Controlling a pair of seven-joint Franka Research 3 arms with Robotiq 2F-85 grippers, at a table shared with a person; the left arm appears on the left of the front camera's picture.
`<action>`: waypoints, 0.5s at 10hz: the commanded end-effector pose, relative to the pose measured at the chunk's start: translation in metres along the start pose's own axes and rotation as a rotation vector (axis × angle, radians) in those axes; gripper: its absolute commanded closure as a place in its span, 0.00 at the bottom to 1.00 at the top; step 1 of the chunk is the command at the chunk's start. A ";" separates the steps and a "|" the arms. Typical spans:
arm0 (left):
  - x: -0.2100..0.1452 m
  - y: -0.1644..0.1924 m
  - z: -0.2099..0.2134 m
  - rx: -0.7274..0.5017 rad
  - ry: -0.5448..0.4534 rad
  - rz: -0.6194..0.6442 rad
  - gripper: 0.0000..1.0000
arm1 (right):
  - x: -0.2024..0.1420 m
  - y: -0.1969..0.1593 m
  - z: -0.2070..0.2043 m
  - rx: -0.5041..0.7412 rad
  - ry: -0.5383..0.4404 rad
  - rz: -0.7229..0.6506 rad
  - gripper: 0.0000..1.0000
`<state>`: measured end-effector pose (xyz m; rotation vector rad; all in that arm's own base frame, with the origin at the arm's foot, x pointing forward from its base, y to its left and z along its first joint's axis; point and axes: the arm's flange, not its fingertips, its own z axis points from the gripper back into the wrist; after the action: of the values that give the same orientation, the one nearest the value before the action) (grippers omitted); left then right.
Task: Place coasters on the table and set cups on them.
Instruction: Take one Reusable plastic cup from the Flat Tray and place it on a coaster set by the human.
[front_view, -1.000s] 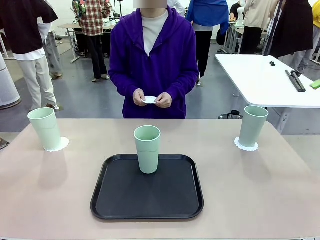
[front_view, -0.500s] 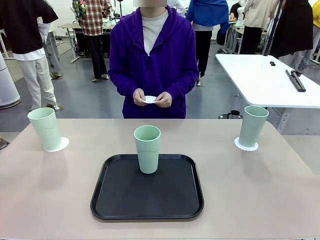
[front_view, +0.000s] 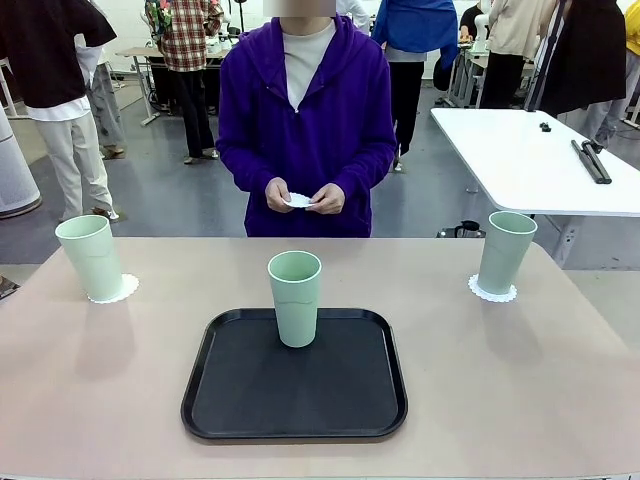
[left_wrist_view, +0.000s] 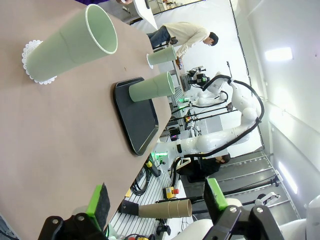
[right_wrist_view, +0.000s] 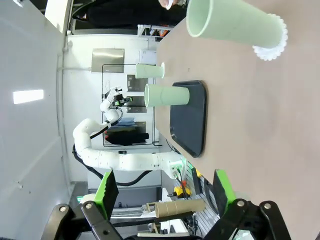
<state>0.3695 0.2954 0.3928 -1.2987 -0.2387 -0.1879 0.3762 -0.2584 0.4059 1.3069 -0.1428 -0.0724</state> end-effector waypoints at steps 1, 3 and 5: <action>0.000 -0.002 0.001 0.011 0.001 0.003 0.00 | 0.010 0.001 0.011 0.056 -0.026 0.006 0.00; 0.000 -0.002 0.001 0.011 0.001 0.003 0.00 | 0.000 0.000 0.000 0.000 0.000 0.000 0.00; 0.000 -0.002 0.001 0.011 0.001 0.003 0.00 | 0.000 0.000 0.000 0.000 0.000 0.000 0.00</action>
<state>0.3696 0.2954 0.3927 -1.2987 -0.2387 -0.1880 0.3807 -0.2618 0.4057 1.3165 -0.1411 -0.0707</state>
